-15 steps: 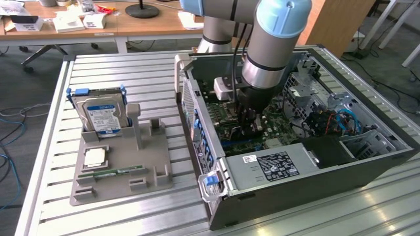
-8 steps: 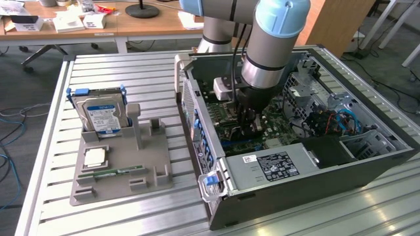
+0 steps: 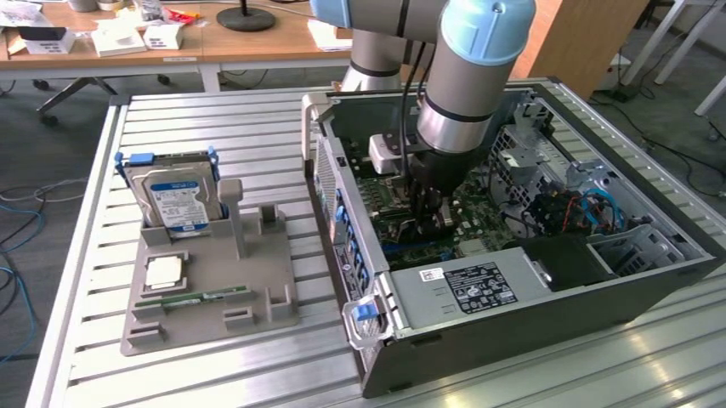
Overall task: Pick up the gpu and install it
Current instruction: 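Insert the gpu into the slot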
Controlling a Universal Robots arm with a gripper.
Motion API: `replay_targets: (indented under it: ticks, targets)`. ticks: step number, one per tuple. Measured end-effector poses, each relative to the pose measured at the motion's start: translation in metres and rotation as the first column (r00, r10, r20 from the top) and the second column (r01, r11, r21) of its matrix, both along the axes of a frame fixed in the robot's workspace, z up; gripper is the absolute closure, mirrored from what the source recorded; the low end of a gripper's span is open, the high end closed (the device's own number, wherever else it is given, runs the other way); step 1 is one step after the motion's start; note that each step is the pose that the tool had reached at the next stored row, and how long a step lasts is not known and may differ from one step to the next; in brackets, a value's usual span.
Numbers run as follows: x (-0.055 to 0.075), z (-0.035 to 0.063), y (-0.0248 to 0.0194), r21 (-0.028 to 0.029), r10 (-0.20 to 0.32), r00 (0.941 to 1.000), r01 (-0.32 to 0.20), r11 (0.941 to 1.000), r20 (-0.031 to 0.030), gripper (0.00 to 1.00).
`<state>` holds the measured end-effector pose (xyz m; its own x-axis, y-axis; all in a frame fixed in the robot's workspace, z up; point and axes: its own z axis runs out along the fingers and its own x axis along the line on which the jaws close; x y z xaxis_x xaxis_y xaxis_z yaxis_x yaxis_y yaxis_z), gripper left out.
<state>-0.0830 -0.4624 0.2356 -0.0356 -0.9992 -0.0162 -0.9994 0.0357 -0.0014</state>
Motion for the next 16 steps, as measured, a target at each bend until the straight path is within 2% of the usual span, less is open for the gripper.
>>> replay_targets:
  ticks: [8, 10, 11, 16]
  targets:
    - [0.0, 0.0, 0.0, -0.0002, 0.0, 1.0, 0.0, 1.0, 0.0, 0.73]
    - [-0.0002, -0.0005, 0.0, 0.0009, 0.0, 1.0, 0.0, 1.0, 0.0002, 0.73]
    - [-0.0002, -0.0004, 0.0001, 0.0008, 0.0, 1.0, 0.0, 1.0, 0.0004, 0.67]
    - [0.0, 0.0032, 0.0, -0.0001, 0.0, 1.0, 0.0, 1.0, 0.0, 0.67]
